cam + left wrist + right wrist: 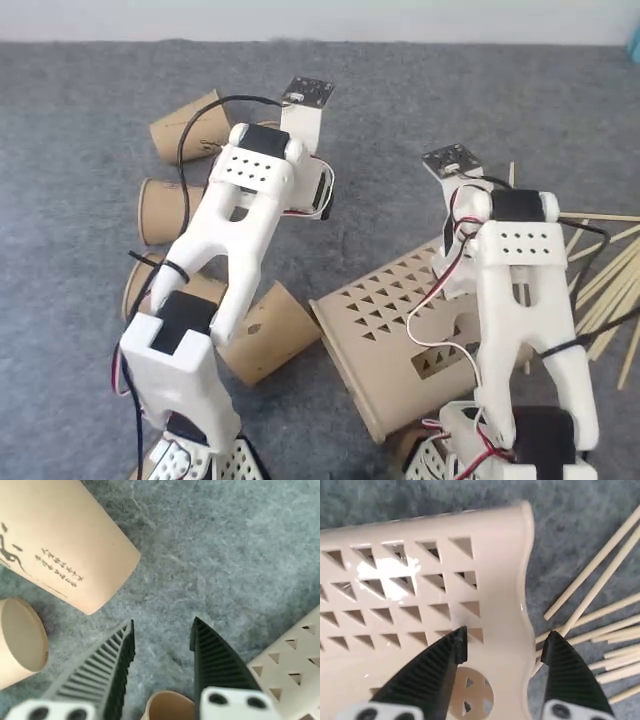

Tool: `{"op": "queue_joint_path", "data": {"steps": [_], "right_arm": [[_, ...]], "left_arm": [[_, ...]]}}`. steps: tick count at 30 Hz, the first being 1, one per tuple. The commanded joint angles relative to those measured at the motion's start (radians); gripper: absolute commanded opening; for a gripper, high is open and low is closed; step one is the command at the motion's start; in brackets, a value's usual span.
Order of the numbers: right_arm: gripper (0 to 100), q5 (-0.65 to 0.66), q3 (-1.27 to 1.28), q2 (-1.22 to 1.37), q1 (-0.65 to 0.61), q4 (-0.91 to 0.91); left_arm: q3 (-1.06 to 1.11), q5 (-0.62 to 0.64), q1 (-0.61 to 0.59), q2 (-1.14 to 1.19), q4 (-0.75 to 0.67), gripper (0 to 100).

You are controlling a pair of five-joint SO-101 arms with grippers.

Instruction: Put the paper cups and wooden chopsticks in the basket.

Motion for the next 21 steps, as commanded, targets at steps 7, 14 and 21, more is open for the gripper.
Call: {"op": "queue_joint_path", "data": {"steps": [7, 14, 21], "right_arm": [[12.0, 0.035, 0.072, 0.081, -0.07, -0.133], [0.9, 0.068, 0.074, 0.097, -0.094, -0.133], [0.9, 0.066, 0.026, 0.088, -0.068, -0.117]], "left_arm": [[-0.053, -0.003, -0.008, -0.008, 0.002, 18], [-0.053, -0.003, -0.008, -0.008, 0.002, 18], [-0.053, -0.003, -0.008, -0.005, 0.002, 18]]}}
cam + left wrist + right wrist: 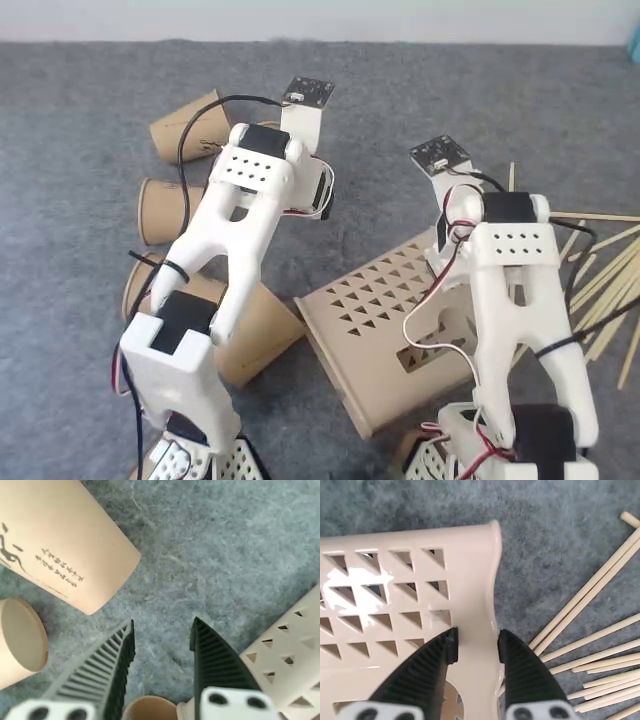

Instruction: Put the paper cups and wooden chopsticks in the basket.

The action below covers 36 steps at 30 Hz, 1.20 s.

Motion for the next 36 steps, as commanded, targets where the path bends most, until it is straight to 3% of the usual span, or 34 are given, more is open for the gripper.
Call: {"op": "queue_joint_path", "data": {"steps": [1, 18, 23, 30, 36], "right_arm": [[0.9, 0.017, -0.021, 0.045, -0.019, 0.025], [0.9, 0.02, -0.431, 0.047, 0.019, 0.306], [0.9, 0.017, -0.419, 0.058, 0.025, 0.361], [0.9, -0.058, -0.212, -0.067, 0.054, 0.348], [1.3, -0.057, -0.023, -0.251, 0.222, 0.283]], "left_arm": [[-0.053, -0.003, -0.008, -0.005, 0.0, 18], [-0.053, -0.003, -0.009, -0.005, 0.0, 18], [-0.053, -0.003, -0.009, -0.005, 0.0, 18], [-0.05, -0.055, 0.009, -0.014, 0.012, 18], [-0.051, -0.195, 0.094, -0.035, 0.048, 18]]}}
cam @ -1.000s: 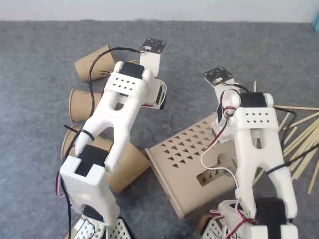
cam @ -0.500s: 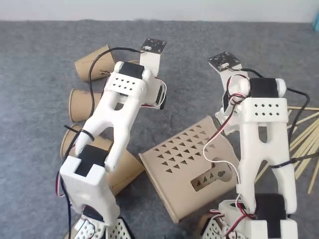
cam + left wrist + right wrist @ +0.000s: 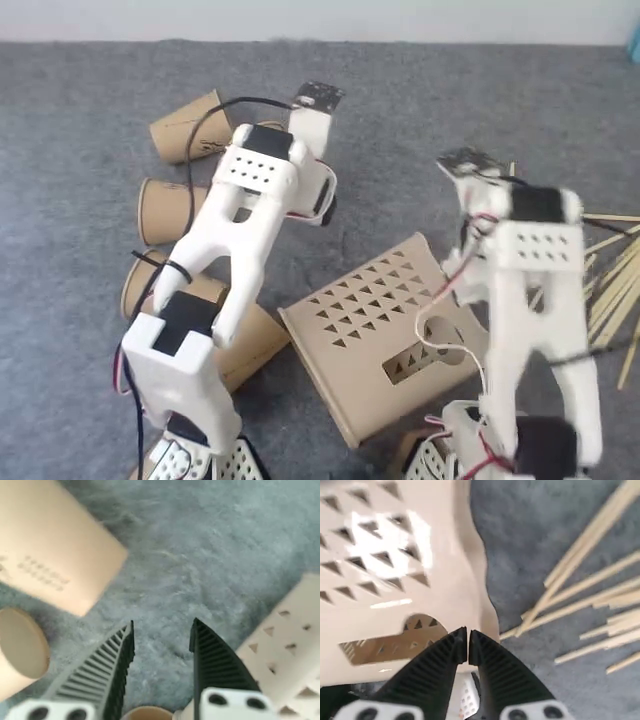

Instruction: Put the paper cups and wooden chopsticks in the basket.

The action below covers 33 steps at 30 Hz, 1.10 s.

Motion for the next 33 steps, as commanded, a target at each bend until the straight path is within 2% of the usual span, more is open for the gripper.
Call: {"op": "queue_joint_path", "data": {"steps": [1, 4, 8, 14, 17, 22, 28, 33], "right_arm": [[1.7, -0.005, 0.081, -0.151, 0.117, -0.038], [6.9, 0.052, 0.176, -0.226, 0.188, -0.051], [14.7, 0.158, 0.244, -0.285, 0.182, -0.048], [19.5, 0.201, 0.249, -0.303, 0.068, -0.013], [19.5, 0.203, 0.249, -0.303, 0.001, -0.013], [19.5, 0.207, 0.27, -0.28, -0.081, -0.027], [19.5, 0.224, 0.336, -0.165, -0.018, -0.166], [19.5, 0.264, 0.339, -0.01, -0.01, -0.214]], "left_arm": [[-0.047, -0.117, 0.092, -0.048, 0.037, 18], [-0.015, -0.199, 0.15, -0.095, 0.092, 17], [0.094, -0.31, 0.206, -0.206, 0.149, 17], [0.259, -0.311, 0.193, -0.502, 0.175, 17], [0.321, -0.27, 0.181, -0.641, 0.173, 17], [0.351, -0.258, 0.147, -0.741, 0.175, 18], [0.349, -0.258, 0.133, -0.712, 0.153, 18], [0.349, -0.258, 0.133, -0.703, 0.152, 18]]}}
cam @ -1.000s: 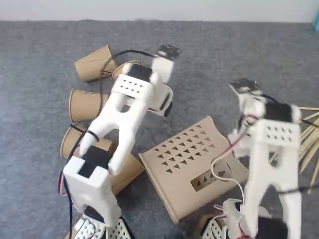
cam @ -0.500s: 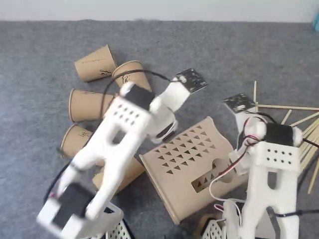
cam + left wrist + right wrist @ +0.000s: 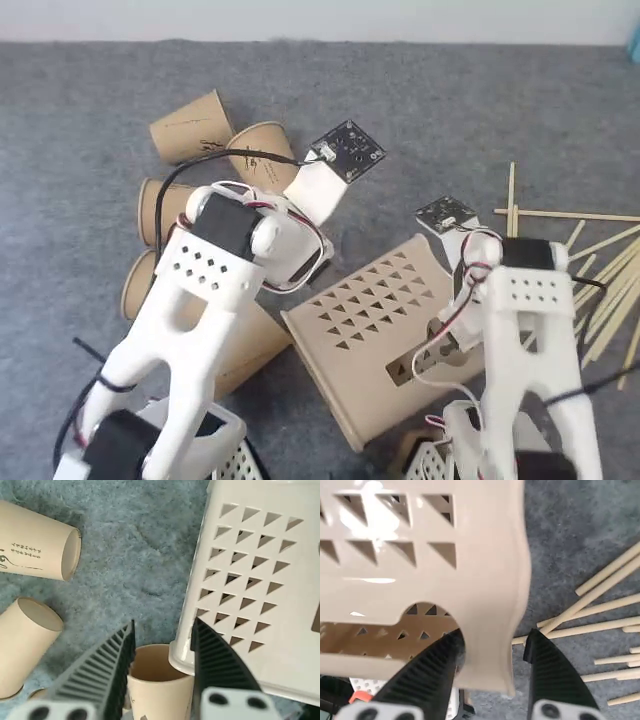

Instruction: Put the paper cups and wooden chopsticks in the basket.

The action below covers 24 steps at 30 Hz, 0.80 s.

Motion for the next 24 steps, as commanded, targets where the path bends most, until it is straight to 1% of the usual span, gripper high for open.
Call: {"op": "queue_joint_path", "data": {"steps": [1, 7, 9, 12, 15, 18, 24], "right_arm": [[19.5, 0.025, -0.008, 0.096, 0.015, -0.054], [18.1, 0.026, -0.017, 0.203, 0.021, -0.222], [13.2, 0.026, -0.066, 0.205, 0.039, -0.259], [5.9, 0.026, -0.215, 0.217, 0.088, -0.275], [5.6, 0.029, -0.376, 0.219, 0.12, -0.28], [5.7, 0.084, -0.505, 0.22, 0.119, -0.288], [5.7, 0.109, -0.66, 0.312, 0.119, -0.412]], "left_arm": [[-0.007, 0.011, -0.009, -0.015, -0.018, 18], [-0.007, 0.011, -0.011, -0.014, -0.038, 18], [-0.005, 0.011, -0.011, -0.014, -0.038, 18], [-0.005, 0.018, -0.011, -0.014, -0.038, 18], [-0.001, 0.04, -0.011, -0.014, -0.057, 18], [0.015, 0.038, -0.011, -0.014, -0.077, 18], [0.015, 0.041, -0.049, -0.014, -0.101, 18]]}}
